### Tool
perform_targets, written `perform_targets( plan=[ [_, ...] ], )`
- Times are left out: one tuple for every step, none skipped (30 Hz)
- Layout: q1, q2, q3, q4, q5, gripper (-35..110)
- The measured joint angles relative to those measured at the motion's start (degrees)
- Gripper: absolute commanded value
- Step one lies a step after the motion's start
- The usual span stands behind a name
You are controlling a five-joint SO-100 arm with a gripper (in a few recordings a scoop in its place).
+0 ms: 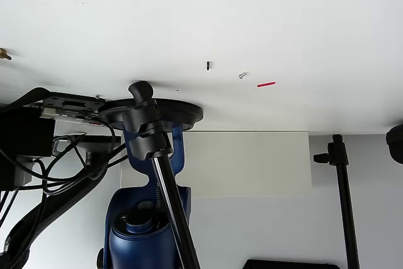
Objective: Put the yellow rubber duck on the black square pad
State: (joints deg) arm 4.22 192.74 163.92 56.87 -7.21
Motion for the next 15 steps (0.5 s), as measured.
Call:
perform_targets(
  plan=[
    [0.00,0.00,0.00,0.09,-0.18,13],
    [0.00,0.00,0.00,0.09,-0.44,13],
    [0.00,0.00,0.00,0.09,-0.26,13],
    [0.00,-0.09,0.00,0.09,-0.35,13],
    [0.00,-0.09,0.00,0.09,-0.62,13],
    [0.00,-0.09,0.00,0.09,-0.62,13],
    [0.00,-0.09,0.00,0.09,-0.62,13],
    [0.00,-0.09,0.00,0.09,-0.62,13],
    [0.00,-0.09,0.00,0.09,-0.62,13],
    [0.00,-0.09,0.00,0.09,-0.62,13],
    [0.00,-0.09,0.00,0.09,-0.62,13],
    [0.00,-0.09,0.00,0.09,-0.62,13],
    [0.00,-0.09,0.00,0.09,-0.62,13],
    [0.00,-0.09,0.00,0.09,-0.62,13],
    [-0.18,-0.09,0.00,0.09,-0.62,13]
  ],
)
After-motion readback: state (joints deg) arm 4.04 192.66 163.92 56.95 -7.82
